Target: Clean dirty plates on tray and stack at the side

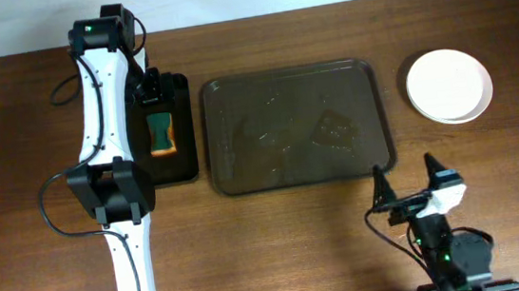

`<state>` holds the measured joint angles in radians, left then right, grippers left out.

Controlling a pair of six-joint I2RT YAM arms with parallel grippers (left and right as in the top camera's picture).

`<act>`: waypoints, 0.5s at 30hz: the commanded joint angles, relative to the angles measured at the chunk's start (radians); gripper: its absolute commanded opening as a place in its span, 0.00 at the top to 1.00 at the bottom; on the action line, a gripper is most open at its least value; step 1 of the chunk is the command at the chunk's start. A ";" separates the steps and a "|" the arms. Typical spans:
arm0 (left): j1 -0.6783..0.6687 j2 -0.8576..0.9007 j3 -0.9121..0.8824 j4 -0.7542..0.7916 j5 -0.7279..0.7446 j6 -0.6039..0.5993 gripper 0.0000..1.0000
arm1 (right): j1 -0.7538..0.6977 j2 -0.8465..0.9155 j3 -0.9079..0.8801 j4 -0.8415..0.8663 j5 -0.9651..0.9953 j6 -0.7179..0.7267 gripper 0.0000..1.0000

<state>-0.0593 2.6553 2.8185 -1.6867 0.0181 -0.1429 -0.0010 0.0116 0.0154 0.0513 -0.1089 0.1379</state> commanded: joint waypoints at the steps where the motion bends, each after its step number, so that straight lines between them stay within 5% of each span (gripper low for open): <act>1: 0.002 -0.030 0.011 -0.001 -0.007 -0.009 0.00 | 0.008 -0.008 -0.010 -0.123 -0.002 -0.142 0.02; 15: 0.003 -0.030 0.011 -0.001 -0.007 -0.009 0.00 | 0.008 -0.008 -0.010 -0.120 -0.011 -0.142 0.02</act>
<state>-0.0593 2.6553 2.8185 -1.6867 0.0181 -0.1429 -0.0006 0.0116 0.0105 -0.0635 -0.1097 -0.0010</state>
